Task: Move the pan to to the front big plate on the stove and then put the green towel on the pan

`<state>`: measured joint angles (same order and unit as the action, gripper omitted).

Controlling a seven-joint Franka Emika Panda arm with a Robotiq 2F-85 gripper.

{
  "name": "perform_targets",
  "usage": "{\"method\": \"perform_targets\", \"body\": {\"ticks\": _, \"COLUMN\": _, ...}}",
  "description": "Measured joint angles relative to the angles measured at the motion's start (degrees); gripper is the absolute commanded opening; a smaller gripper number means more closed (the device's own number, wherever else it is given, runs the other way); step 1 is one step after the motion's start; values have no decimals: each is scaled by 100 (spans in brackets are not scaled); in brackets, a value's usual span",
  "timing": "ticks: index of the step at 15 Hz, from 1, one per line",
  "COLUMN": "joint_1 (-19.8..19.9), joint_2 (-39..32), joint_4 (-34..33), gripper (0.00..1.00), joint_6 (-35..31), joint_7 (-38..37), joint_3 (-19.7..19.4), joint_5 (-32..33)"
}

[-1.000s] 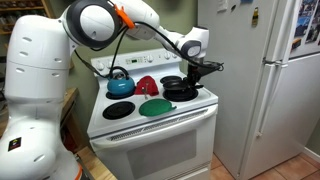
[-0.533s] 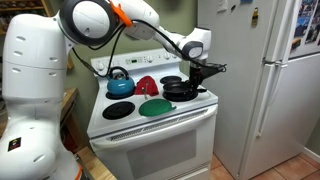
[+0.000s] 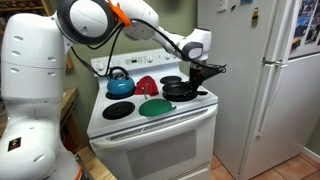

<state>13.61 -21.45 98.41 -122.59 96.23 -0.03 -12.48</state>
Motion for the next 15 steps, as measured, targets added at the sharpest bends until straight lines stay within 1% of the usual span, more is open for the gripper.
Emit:
{"method": "perform_targets", "body": {"ticks": 1, "joint_1": -1, "joint_2": 27, "joint_4": 24, "gripper": 73, "joint_6": 0, "joint_7": 6, "joint_3": 2, "joint_5": -7}}
{"method": "perform_targets", "body": {"ticks": 2, "joint_1": -1, "joint_2": 68, "joint_4": 58, "gripper": 82, "joint_6": 1, "joint_7": 13, "joint_3": 6, "joint_5": -28}}
{"method": "perform_targets", "body": {"ticks": 4, "joint_1": -4, "joint_2": 161, "joint_4": 116, "gripper": 95, "joint_6": 7, "joint_7": 21, "joint_3": 21, "joint_5": -74}}
{"method": "perform_targets", "body": {"ticks": 5, "joint_1": -13, "joint_2": 215, "joint_4": 138, "gripper": 100, "joint_6": 9, "joint_7": 22, "joint_3": 23, "joint_5": -96}}
{"method": "perform_targets", "body": {"ticks": 7, "joint_1": -38, "joint_2": 351, "joint_4": 199, "gripper": 100, "joint_6": 12, "joint_7": -49, "joint_3": 16, "joint_5": -82}}
{"method": "perform_targets", "body": {"ticks": 9, "joint_1": -88, "joint_2": 538, "joint_4": 286, "gripper": 100, "joint_6": 11, "joint_7": -305, "joint_3": -31, "joint_5": 86}}
{"method": "perform_targets", "body": {"ticks": 13, "joint_1": -241, "joint_2": 930, "joint_4": 426, "gripper": 100, "joint_6": 73, "joint_7": -1047, "joint_3": -208, "joint_5": 913}}
{"method": "perform_targets", "body": {"ticks": 15, "joint_1": -255, "joint_2": 1019, "joint_4": 459, "gripper": 100, "joint_6": 114, "joint_7": -1125, "joint_3": -230, "joint_5": 1003}}
